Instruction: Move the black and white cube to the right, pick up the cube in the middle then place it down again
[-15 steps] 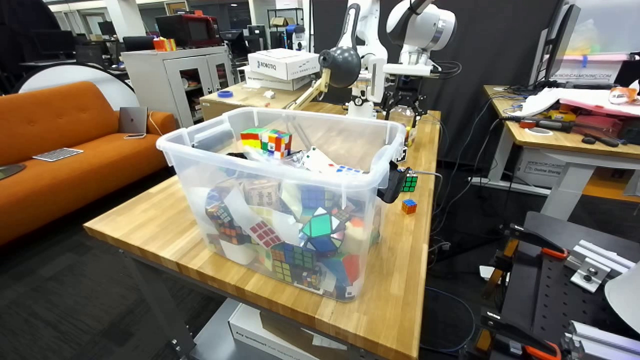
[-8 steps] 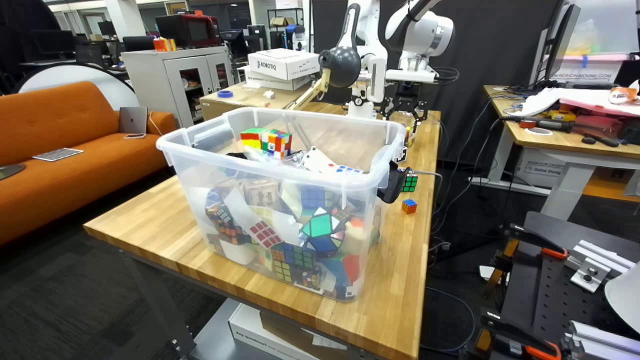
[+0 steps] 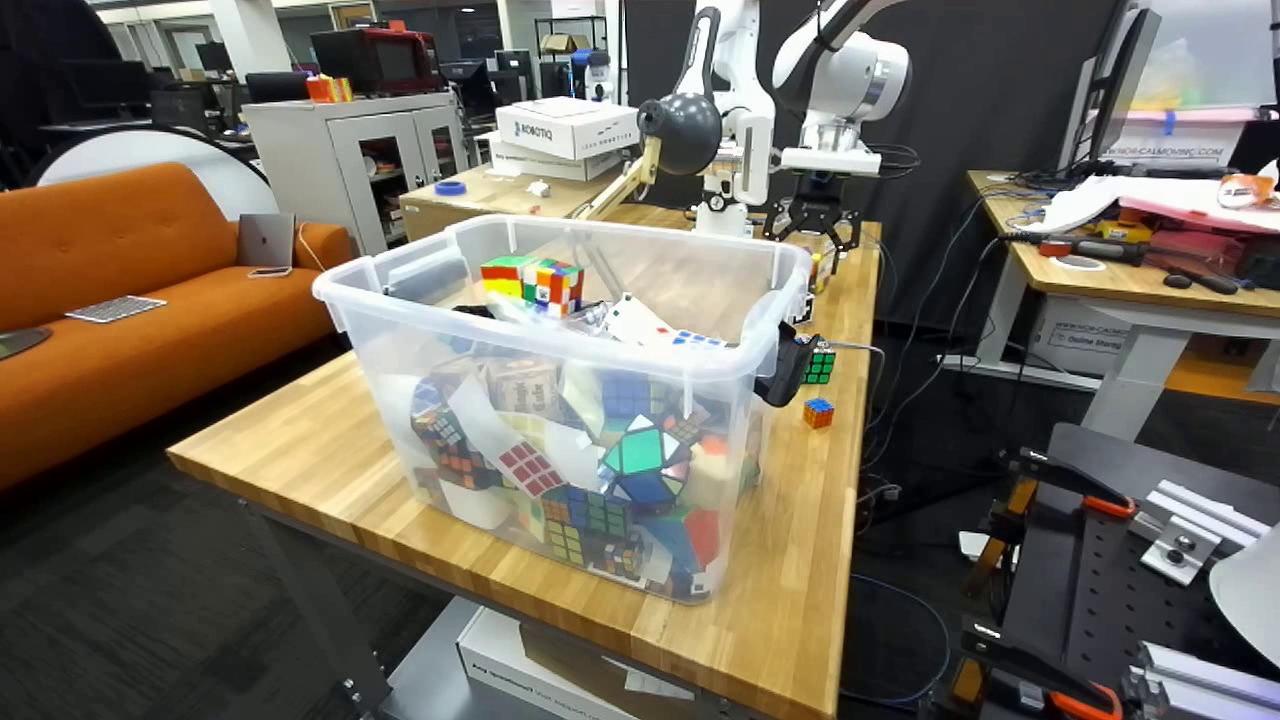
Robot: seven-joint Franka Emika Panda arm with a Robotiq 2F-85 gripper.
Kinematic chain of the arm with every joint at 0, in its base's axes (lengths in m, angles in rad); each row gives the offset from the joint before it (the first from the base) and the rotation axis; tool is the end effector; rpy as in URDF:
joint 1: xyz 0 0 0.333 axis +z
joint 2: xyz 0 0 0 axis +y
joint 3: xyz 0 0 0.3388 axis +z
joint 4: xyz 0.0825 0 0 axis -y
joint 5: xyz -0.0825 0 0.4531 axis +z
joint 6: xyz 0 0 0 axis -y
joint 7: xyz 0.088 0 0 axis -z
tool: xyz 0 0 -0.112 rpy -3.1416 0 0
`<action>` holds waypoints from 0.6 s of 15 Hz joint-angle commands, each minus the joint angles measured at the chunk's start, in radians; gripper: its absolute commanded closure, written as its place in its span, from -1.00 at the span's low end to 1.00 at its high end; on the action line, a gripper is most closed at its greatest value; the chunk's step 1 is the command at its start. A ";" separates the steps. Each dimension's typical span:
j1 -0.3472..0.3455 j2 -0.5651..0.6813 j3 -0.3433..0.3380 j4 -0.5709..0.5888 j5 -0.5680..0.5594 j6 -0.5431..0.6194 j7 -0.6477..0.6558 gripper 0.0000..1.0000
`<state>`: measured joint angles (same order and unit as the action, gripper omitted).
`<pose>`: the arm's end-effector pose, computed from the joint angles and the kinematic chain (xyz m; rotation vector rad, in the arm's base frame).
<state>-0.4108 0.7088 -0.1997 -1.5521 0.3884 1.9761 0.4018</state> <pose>0.6319 -0.3905 0.1886 -2.4027 1.6170 0.3495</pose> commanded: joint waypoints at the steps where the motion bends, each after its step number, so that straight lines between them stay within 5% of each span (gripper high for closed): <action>1: 0.008 0.004 -0.011 0.005 0.007 -0.005 -0.004 -1.00; 9: 0.058 -0.040 -0.014 -0.104 -0.072 0.095 -0.112 -1.00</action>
<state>-0.3878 0.7129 -0.1992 -1.5721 0.3595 2.0112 0.3525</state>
